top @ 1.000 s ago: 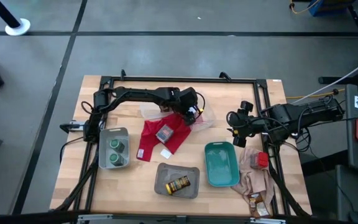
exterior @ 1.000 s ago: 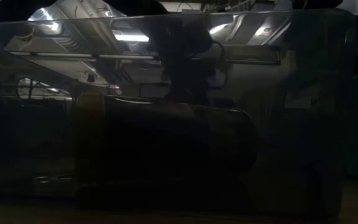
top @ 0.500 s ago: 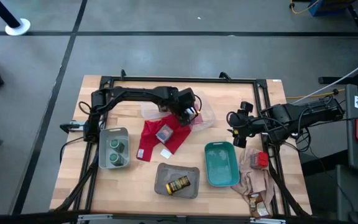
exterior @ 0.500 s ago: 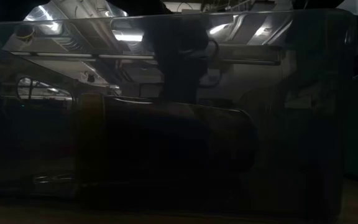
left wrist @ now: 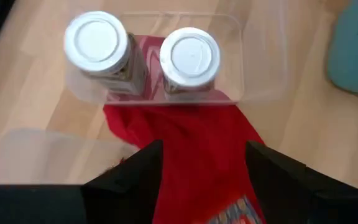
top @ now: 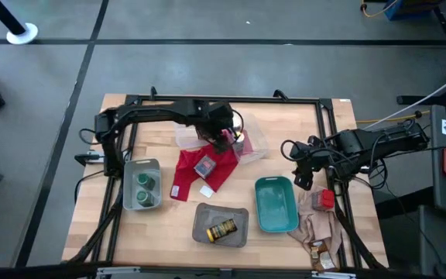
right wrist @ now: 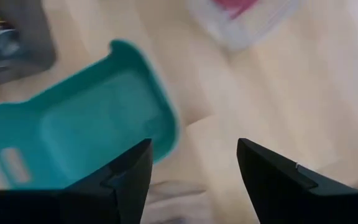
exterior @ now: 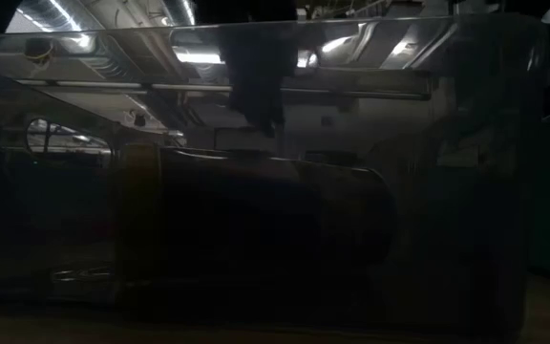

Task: Sort spices by type
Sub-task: Put the right red seasoning can into the green bin

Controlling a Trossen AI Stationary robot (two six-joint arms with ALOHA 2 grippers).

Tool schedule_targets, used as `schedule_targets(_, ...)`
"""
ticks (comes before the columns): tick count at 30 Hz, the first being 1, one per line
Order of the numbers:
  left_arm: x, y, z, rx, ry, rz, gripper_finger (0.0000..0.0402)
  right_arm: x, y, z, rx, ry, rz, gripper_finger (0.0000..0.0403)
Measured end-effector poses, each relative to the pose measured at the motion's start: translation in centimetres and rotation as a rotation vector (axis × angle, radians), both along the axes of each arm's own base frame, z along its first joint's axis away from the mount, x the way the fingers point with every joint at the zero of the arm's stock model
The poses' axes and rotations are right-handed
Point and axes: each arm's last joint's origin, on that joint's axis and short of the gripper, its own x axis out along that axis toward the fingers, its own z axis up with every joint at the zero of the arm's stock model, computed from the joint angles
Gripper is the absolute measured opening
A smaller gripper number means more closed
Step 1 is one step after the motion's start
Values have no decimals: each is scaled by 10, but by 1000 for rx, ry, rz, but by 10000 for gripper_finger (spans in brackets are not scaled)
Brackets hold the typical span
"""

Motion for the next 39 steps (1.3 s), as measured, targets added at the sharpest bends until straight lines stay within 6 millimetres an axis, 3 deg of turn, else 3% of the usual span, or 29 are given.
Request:
schedule_targets(8,-24,-28,39,51,-57,-114,210,-7,1,-2,152,87,-193,234)
schedule_targets(13,-58,-51,44,74,-116,-144,210,-21,-2,-5,136,222,-343,234)
schedule_targets(20,-124,-68,31,136,-235,-46,210,-26,-3,-6,164,271,-496,234)
schedule_targets(26,-166,-73,20,128,-374,-1,210,-27,-2,-6,231,277,-677,234)
schedule_targets(33,-190,-75,-1,134,-425,0,210,-34,17,-16,272,331,-845,234)
schedule_targets(39,-193,-76,-15,133,-438,2,210,-50,43,-24,246,355,-883,234)
